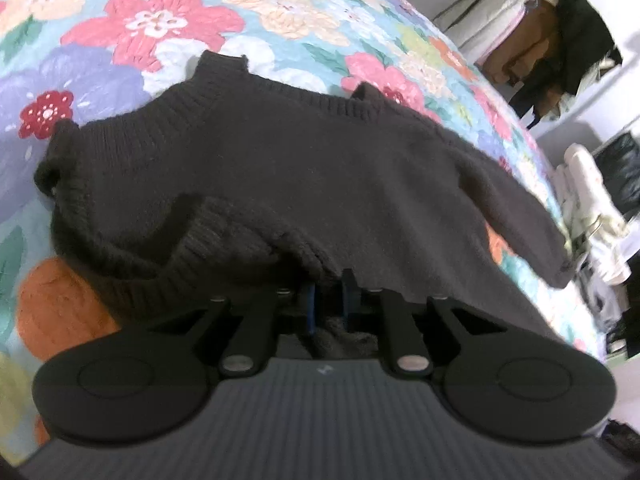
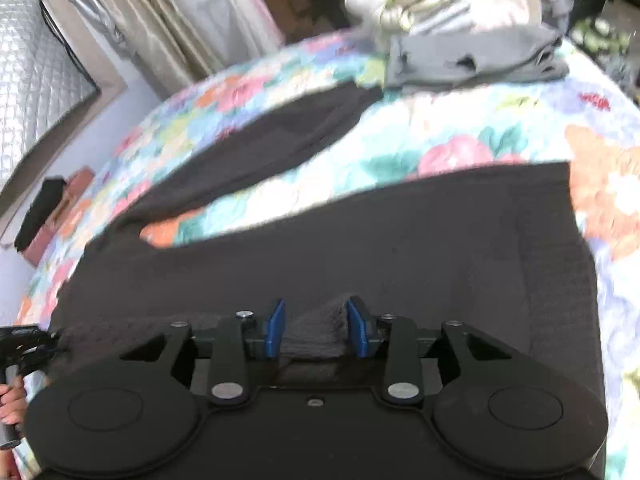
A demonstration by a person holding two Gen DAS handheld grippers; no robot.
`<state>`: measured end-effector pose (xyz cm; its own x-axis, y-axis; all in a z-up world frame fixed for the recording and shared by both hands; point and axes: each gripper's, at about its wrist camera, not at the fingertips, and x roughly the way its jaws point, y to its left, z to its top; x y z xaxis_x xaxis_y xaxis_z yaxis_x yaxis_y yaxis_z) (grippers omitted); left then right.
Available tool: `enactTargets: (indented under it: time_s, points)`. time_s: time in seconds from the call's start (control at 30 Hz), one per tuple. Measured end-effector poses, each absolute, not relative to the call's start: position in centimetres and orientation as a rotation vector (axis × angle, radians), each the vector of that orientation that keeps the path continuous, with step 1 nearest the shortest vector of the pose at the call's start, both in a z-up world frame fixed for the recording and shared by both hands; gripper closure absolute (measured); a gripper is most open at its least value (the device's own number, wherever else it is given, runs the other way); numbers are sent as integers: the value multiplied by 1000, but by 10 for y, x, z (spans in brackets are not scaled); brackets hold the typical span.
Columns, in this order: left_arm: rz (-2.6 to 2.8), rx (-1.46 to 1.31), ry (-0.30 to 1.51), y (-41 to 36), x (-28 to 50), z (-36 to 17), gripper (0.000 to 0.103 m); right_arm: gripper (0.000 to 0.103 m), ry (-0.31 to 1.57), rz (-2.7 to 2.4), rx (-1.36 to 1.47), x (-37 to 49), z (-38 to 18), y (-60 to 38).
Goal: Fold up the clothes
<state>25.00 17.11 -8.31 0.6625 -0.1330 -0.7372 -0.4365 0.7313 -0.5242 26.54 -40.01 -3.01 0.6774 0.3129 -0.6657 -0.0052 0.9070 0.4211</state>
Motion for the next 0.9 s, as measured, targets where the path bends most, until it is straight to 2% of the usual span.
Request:
enactTargets:
  time_s: [0.03, 0.07, 0.17, 0.23, 0.3, 0.37, 0.43, 0.5, 0.7, 0.73, 0.8, 0.83, 0.9]
  points:
    - [222, -795, 832, 181, 243, -83, 87, 53, 793, 175, 442, 261, -35, -407]
    - [270, -847, 808, 192, 232, -84, 79, 48, 773, 166, 476, 257, -40, -413]
    - [311, -816, 804, 207, 216, -84, 78, 48, 730, 139, 571, 244, -55, -430]
    - [284, -763, 813, 205, 212, -82, 78, 48, 764, 133, 593, 236, -68, -430]
    - [245, -729, 807, 202, 208, -78, 71, 48, 779, 142, 610, 230, -76, -429]
    - [210, -669, 810, 198, 207, -73, 70, 47, 779, 154, 636, 228, -80, -426]
    - [201, -585, 789, 194, 206, -66, 64, 46, 790, 197, 661, 233, -84, -418]
    - [207, -496, 757, 193, 204, -59, 53, 46, 820, 239, 641, 243, -86, -406]
    - [156, -564, 801, 200, 189, -73, 52, 43, 793, 179, 537, 248, -95, -375]
    - [161, -563, 798, 200, 189, -76, 52, 46, 779, 167, 514, 246, -95, -371]
    - [179, -550, 785, 198, 191, -79, 45, 76, 763, 160, 416, 245, -88, -360]
    - [179, -564, 776, 197, 192, -80, 42, 84, 753, 167, 359, 245, -82, -352]
    - [159, -615, 749, 198, 191, -84, 20, 86, 695, 170, 271, 241, -63, -340]
